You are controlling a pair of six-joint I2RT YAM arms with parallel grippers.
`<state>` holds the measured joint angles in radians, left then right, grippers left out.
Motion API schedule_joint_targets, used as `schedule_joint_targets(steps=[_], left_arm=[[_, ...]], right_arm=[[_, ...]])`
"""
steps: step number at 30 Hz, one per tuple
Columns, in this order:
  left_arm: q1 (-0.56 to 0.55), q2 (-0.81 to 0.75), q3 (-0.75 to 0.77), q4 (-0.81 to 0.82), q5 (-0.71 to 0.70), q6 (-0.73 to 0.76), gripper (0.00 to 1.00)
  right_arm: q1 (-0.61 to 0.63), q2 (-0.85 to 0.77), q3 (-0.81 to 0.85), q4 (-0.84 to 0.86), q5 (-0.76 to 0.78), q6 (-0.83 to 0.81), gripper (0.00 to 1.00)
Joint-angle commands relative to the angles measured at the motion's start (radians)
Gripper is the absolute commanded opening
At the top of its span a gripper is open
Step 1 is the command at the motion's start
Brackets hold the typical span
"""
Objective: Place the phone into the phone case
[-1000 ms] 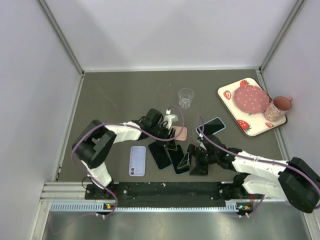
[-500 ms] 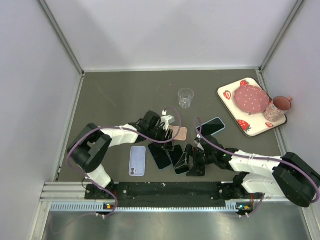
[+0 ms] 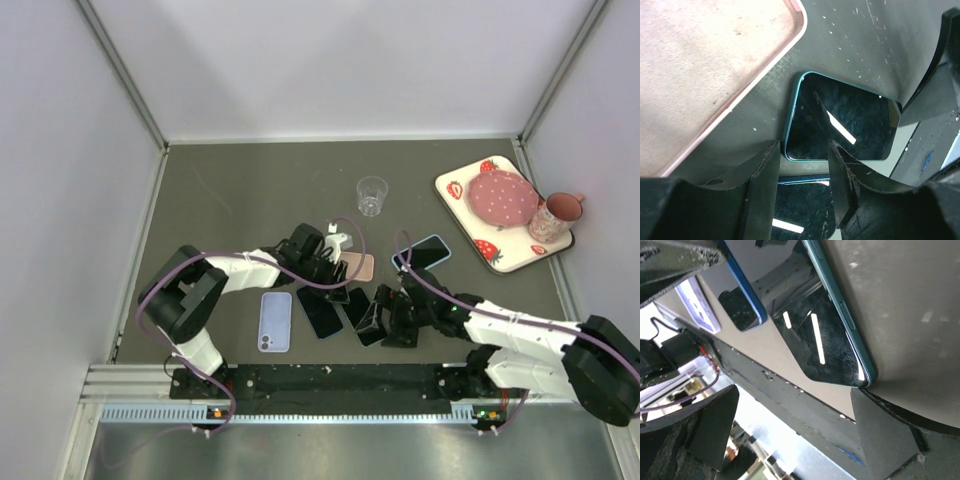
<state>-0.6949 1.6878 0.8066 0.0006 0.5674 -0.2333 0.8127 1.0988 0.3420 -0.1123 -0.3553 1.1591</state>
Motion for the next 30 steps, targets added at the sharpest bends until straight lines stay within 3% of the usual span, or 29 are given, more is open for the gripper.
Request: schedule_joint_targets(steps=[1,10,21,27,30], left_arm=[[-0.06,0.01,-0.014,0.022,0.087,0.003,0.47],[-0.158,0.0,-0.032,0.03,0.129,0.003,0.46],[-0.183,0.01,-0.087,0.061,0.164,-0.021,0.45],[-0.183,-0.023,-0.083,0.036,0.088,-0.024,0.46],[-0.175,-0.036,-0.067,-0.016,-0.027,-0.044,0.5]], right_arm=[[-0.035,-0.089,0.028,-0.134,0.202,-0.094,0.95],[-0.095,-0.152,0.041,-0.23,0.243,-0.173,0.95],[-0.116,-0.163,0.109,-0.25,0.323,-0.277,0.95],[-0.124,-0.159,0.135,-0.244,0.334,-0.317,0.95],[-0.122,-0.168,0.137,-0.256,0.328,-0.32,0.95]])
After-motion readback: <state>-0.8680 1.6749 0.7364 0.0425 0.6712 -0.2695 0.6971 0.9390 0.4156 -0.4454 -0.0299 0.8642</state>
